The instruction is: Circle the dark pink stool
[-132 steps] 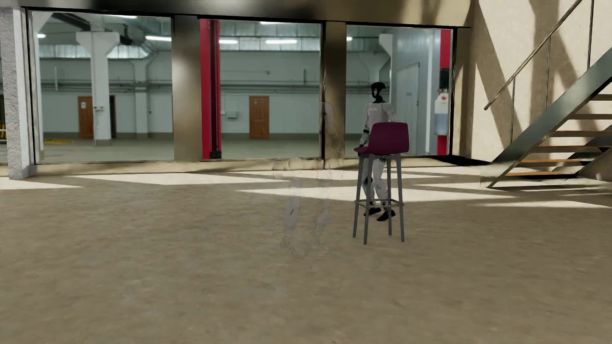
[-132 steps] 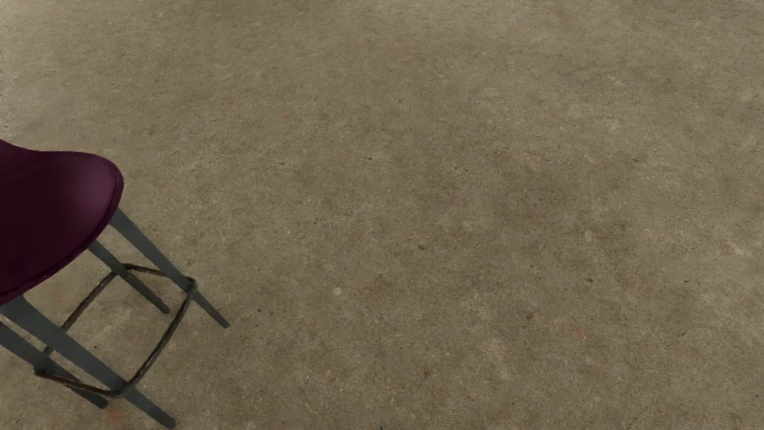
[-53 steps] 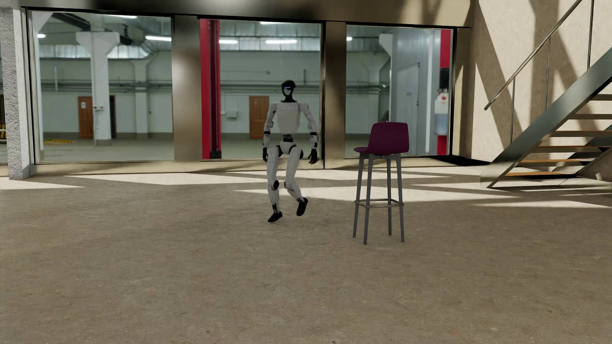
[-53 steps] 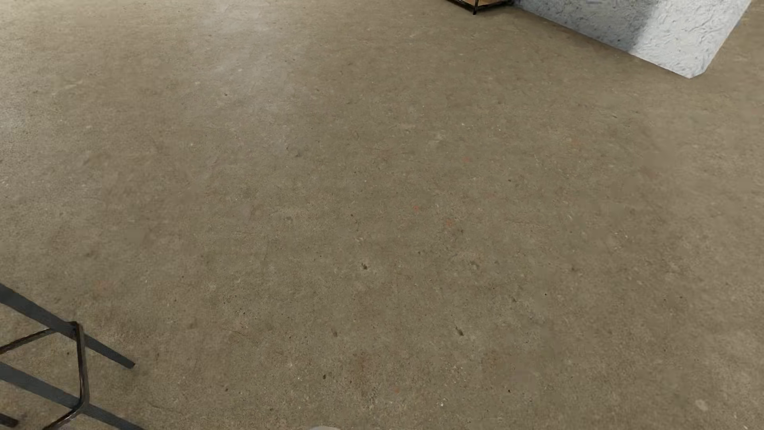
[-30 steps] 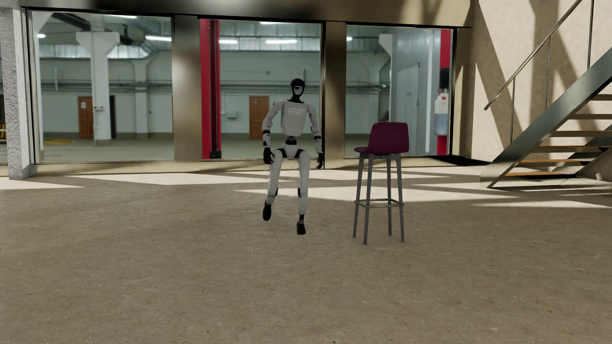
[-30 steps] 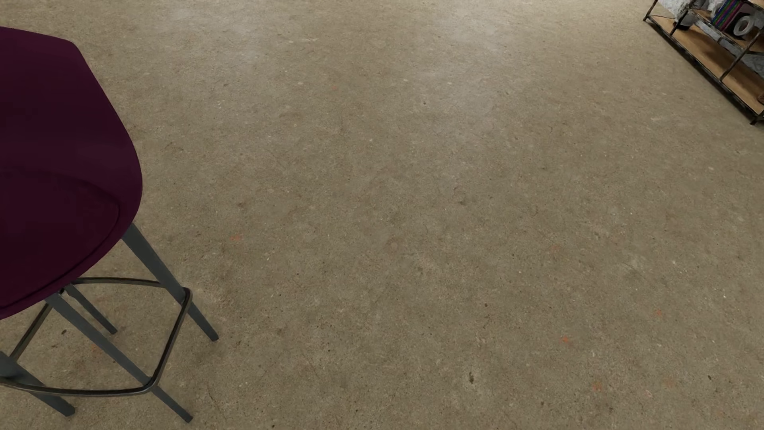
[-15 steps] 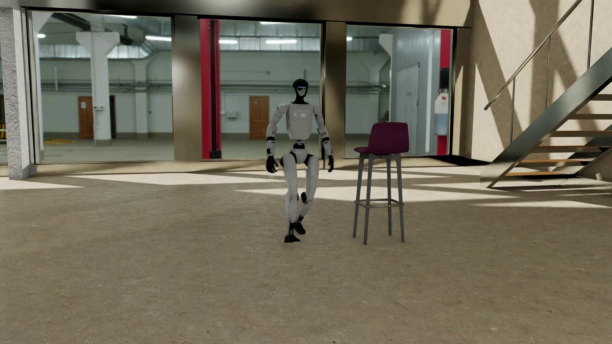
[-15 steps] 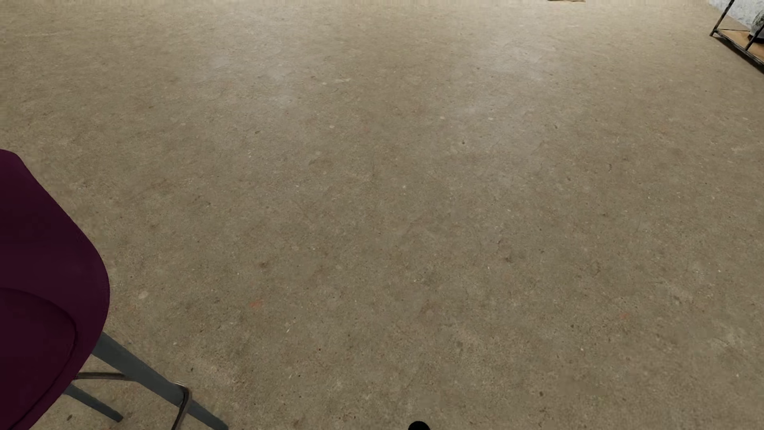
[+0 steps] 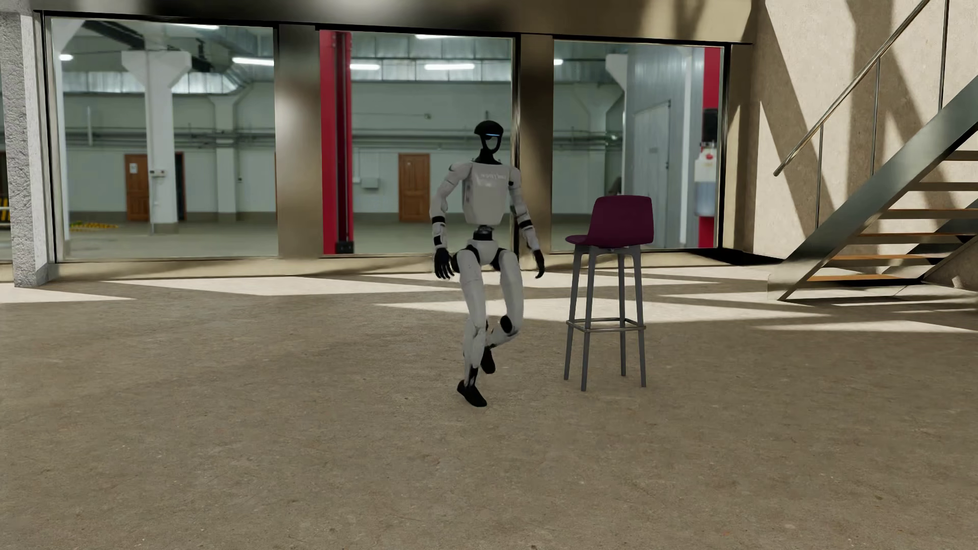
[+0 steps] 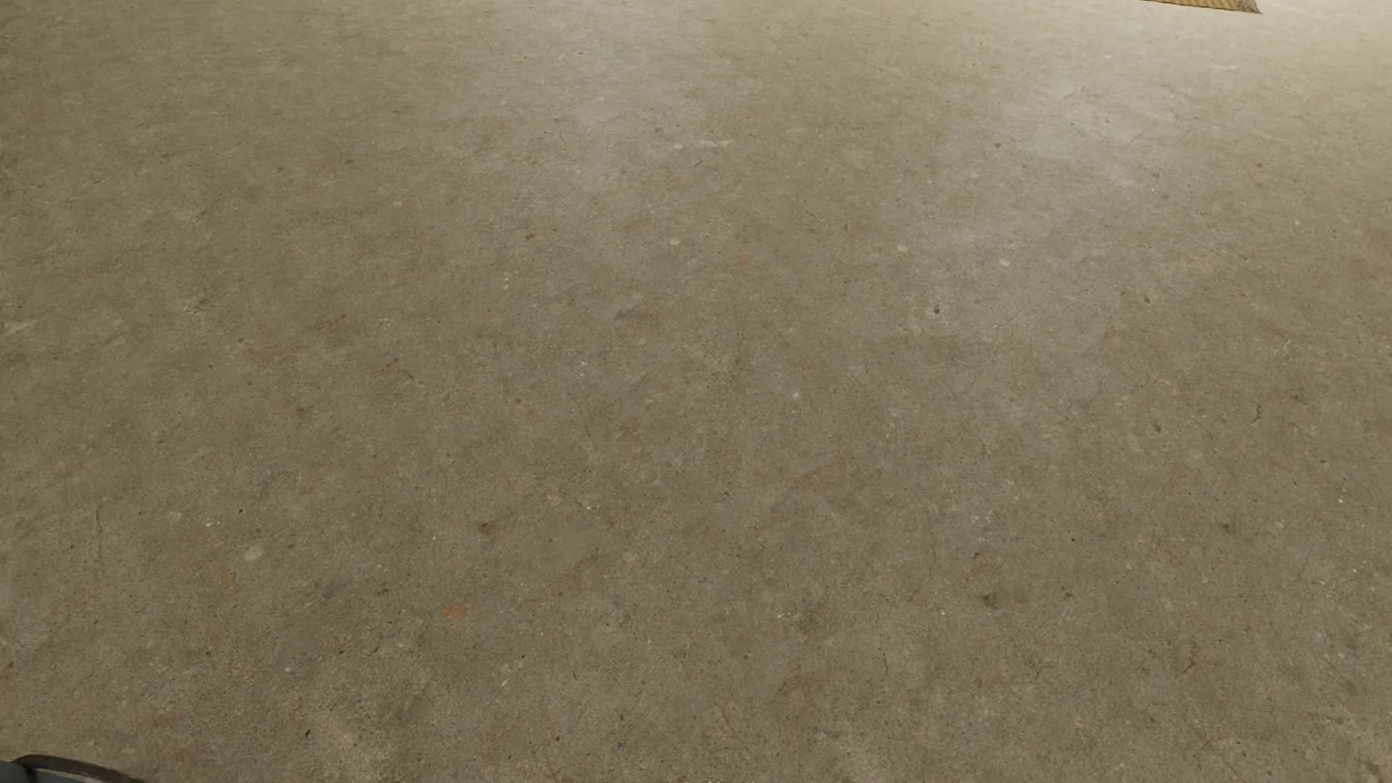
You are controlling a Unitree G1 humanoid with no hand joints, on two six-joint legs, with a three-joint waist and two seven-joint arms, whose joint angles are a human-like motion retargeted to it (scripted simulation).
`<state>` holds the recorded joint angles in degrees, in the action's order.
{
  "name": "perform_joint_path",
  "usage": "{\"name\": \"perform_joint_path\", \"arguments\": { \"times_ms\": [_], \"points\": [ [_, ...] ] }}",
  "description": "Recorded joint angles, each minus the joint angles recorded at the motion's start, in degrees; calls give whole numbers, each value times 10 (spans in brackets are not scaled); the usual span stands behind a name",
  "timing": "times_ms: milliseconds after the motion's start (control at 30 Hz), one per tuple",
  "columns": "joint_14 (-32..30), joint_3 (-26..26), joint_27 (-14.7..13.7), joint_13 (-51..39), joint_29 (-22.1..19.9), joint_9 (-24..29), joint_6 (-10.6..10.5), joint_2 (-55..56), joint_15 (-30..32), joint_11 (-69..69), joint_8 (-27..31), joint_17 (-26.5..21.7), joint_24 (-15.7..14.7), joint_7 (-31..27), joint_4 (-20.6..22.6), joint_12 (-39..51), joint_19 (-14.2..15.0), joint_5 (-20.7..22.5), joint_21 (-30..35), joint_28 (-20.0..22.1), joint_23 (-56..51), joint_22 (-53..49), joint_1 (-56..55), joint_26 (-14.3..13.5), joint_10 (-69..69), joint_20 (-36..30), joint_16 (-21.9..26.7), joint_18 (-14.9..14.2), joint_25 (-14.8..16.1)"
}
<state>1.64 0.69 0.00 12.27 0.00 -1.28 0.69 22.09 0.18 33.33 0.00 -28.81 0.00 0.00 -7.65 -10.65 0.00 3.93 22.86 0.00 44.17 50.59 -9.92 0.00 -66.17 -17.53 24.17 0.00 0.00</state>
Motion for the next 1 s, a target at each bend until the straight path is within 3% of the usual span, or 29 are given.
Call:
{"name": "perform_joint_path", "arguments": {
  "times_ms": [33,100,233,367,433,533,633,733,1000],
  "points": [
    [69,-20,0,-21,0,11,8,-14,-7,-6,0,-11,0,0,7,18,0,0,-9,0,2,-20,-23,0,-8,12,7,0,0],
    [120,-49,0,-57,0,26,24,-37,-22,-20,0,-28,0,0,19,46,0,-6,-31,0,9,-53,-63,0,41,25,19,0,0],
    [85,-66,0,-93,0,29,37,-74,-50,-49,0,-42,0,0,53,58,0,-15,-54,0,-14,-75,-84,0,255,14,30,0,0],
    [46,-78,0,-86,0,-2,20,-79,-78,-49,0,-35,0,0,48,24,0,-7,-34,0,-46,-22,-44,0,348,7,10,0,0],
    [82,-56,0,-75,0,-18,-3,-83,-92,-49,0,-29,0,0,36,3,0,4,-24,0,-42,27,-9,0,382,-1,-5,0,0],
    [76,1,0,-41,0,-34,-23,-108,-115,-65,0,-8,0,0,31,-10,0,3,-16,0,13,105,15,0,410,-54,-18,0,0],
    [77,21,0,0,0,-41,-27,-134,-142,-77,0,27,0,0,33,-14,0,2,20,0,108,119,14,0,406,-60,-20,0,0],
    [81,4,0,32,0,-46,-28,-146,-164,-80,0,62,0,0,32,-7,0,-1,64,0,166,76,15,0,403,-48,-22,0,0],
    [90,10,0,38,0,-49,-33,-152,-181,-83,0,79,0,0,30,1,0,2,83,0,129,49,14,0,406,-76,-26,0,0]
  ]
}}
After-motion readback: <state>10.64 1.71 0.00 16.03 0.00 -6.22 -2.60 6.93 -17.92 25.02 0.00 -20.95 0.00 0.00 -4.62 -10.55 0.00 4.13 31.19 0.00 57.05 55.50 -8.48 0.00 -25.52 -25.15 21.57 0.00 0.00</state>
